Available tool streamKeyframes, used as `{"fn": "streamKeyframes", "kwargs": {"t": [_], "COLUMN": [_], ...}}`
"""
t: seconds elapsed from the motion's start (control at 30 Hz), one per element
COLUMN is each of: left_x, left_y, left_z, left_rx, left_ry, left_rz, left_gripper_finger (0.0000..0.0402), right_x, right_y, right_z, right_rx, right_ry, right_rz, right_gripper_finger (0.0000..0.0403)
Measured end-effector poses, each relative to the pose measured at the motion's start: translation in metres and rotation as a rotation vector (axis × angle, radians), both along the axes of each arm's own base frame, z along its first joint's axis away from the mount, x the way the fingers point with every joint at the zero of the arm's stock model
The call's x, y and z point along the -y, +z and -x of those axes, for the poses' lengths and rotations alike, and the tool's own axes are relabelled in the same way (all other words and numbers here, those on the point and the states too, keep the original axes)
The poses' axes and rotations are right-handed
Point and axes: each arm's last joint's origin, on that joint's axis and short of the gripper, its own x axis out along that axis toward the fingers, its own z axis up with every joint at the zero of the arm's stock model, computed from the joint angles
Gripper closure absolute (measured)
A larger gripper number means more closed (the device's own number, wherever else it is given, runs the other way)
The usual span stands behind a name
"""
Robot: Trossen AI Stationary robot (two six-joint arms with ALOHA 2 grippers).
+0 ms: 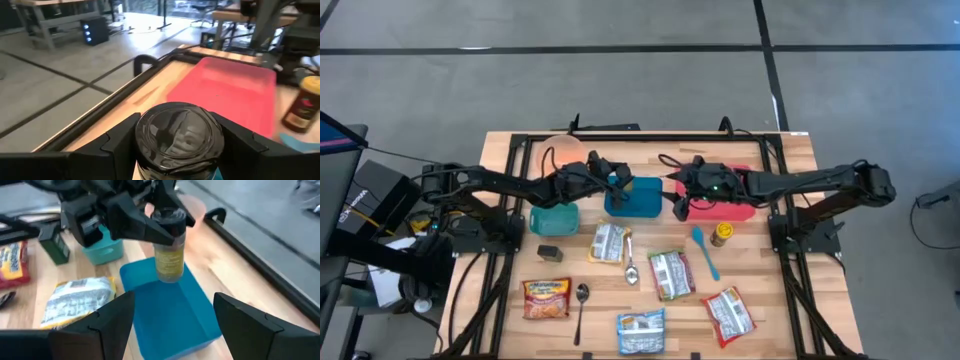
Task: Pick & Place Food Item
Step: Put the green seasoning bottle into the blue bin
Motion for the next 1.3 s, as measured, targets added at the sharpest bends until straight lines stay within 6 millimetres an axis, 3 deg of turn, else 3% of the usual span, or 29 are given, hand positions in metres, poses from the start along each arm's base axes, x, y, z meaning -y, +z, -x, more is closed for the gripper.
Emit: {"fn": "streamKeyframes", "kwargs": {"t": [0.17,0.37,0.63,0.83,1.1,1.3], "left_x": [0.0,-0.003,-0.005,-0.006,-0.006,-0.006], "left_y": [-0.002,-0.025,-0.039,-0.052,-0.054,-0.054], "left_z": [-0.001,-0.007,-0.012,-0.014,-0.014,-0.014], "left_rx": [-0.002,-0.081,-0.089,-0.135,-0.148,-0.151], "left_ry": [0.003,0.05,0.07,0.075,0.093,0.092], "left_rz": [0.001,0.015,0.014,0.021,0.01,0.009], "left_gripper_finger": [0.0204,0.0185,0.0204,0.0177,0.0206,0.0165], "right_x": [-0.001,0.001,0.001,0.001,0.001,0.001], "right_y": [-0.011,-0.016,-0.016,-0.016,-0.016,-0.016], "right_z": [0.008,0.009,0.008,0.007,0.007,0.007], "right_rx": [0.038,0.057,0.064,0.067,0.068,0.068], "right_ry": [-0.012,-0.02,-0.02,-0.019,-0.019,-0.019], "right_rz": [-0.017,-0.017,-0.015,-0.013,-0.013,-0.014], "right_gripper_finger": [0.0138,0.0138,0.0138,0.0138,0.0138,0.0138]}}
